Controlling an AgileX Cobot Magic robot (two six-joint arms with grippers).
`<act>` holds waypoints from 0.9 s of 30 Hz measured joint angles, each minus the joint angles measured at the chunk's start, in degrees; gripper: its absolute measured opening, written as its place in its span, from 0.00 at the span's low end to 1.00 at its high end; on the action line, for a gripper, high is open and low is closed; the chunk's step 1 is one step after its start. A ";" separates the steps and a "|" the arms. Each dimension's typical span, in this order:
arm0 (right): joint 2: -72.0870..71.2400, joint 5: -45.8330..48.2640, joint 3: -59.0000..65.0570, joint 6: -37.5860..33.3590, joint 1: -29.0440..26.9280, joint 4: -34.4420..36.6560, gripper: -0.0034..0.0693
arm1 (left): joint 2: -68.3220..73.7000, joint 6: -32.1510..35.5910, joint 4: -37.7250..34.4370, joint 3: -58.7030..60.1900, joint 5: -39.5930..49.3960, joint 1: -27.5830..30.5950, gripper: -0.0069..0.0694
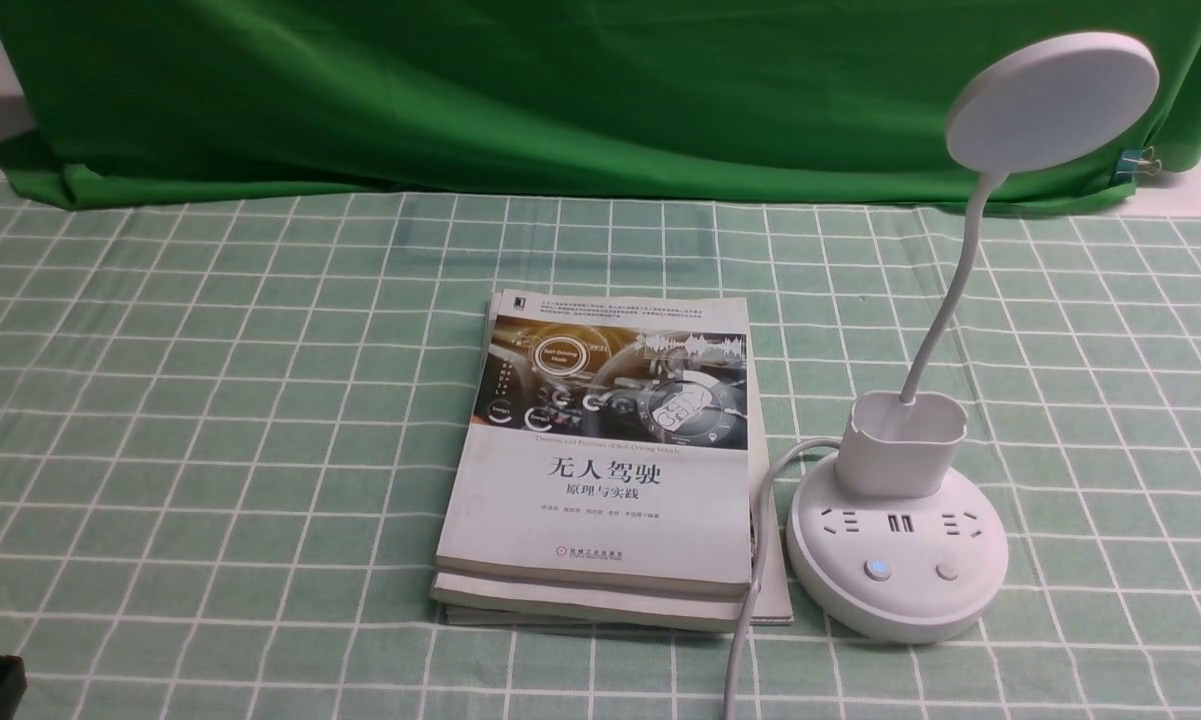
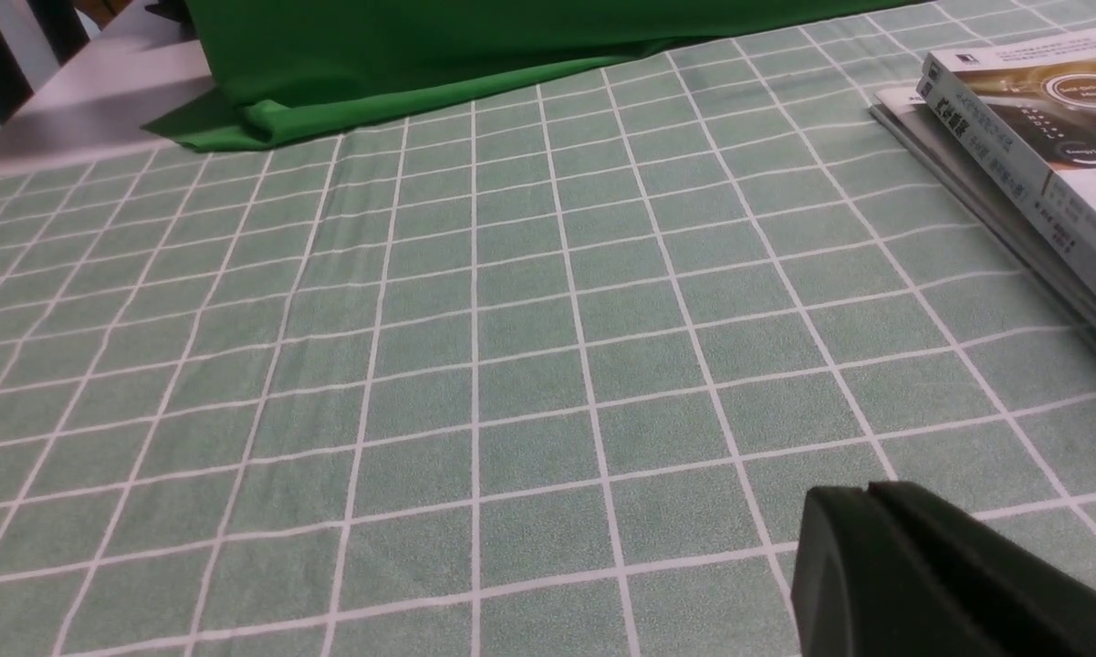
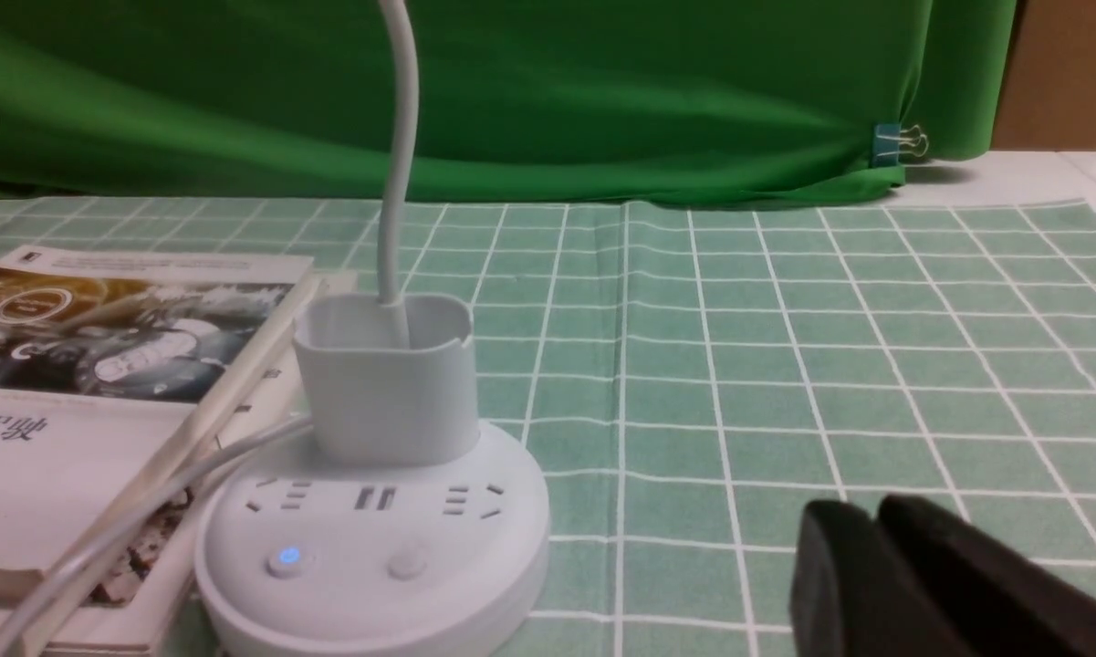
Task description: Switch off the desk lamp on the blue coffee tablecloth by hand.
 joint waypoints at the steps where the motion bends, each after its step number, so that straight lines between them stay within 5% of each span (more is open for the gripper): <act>1: 0.00 0.00 0.00 0.00 0.00 0.00 0.14 | 0.00 0.00 0.00 0.00 0.00 0.00 0.09; 27: 0.00 0.11 0.00 0.00 0.00 0.00 0.21 | 0.00 0.00 0.00 0.00 0.00 0.00 0.09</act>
